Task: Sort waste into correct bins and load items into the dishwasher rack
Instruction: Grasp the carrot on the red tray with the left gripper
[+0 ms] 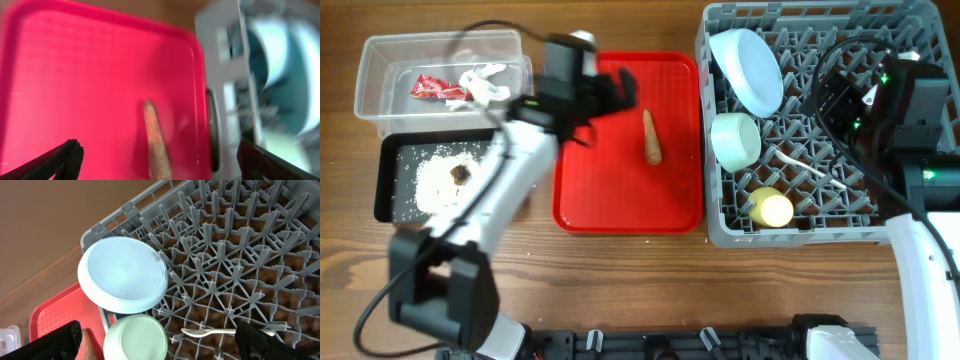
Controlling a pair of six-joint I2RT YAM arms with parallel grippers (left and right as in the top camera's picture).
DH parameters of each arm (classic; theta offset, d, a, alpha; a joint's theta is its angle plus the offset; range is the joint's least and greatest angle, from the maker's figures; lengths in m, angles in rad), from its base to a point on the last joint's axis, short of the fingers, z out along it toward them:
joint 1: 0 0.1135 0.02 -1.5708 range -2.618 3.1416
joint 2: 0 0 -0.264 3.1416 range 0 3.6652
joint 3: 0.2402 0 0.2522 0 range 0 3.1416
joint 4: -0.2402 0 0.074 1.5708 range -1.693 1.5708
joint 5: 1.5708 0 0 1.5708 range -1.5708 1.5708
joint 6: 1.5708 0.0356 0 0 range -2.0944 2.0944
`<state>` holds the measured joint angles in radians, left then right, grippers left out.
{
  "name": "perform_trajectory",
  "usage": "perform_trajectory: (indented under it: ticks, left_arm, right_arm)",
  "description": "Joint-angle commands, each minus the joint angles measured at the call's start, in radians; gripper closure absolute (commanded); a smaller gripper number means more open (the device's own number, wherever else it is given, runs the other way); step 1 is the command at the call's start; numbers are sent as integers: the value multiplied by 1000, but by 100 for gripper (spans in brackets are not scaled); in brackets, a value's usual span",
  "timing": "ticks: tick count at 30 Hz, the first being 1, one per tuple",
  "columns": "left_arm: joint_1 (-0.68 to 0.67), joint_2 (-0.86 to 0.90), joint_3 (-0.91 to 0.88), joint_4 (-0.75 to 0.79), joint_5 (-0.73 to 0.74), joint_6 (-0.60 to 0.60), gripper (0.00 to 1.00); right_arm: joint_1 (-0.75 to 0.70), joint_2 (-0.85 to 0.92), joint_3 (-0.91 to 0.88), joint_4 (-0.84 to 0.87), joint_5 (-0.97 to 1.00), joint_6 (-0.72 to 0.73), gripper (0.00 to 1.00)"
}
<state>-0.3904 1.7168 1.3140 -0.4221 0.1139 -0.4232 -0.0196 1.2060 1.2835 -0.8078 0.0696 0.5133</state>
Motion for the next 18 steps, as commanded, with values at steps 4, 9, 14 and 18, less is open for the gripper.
perform_trajectory:
  ticks: [4,9,14,18]
  left_arm:
    - [-116,171,10,-67,-183,179,4]
    - [-117,315,10,-25,-92,312,11]
    - [-117,343,10,10,-97,312,71]
    - [-117,343,10,10,-97,311,78]
  right_arm:
    - [2,1,6,-20,-20,-16,0]
    - [2,1,6,-20,-27,-16,0]
    - [2,1,6,-24,-28,-14,0]
    - [2,1,6,-27,-27,-16,0]
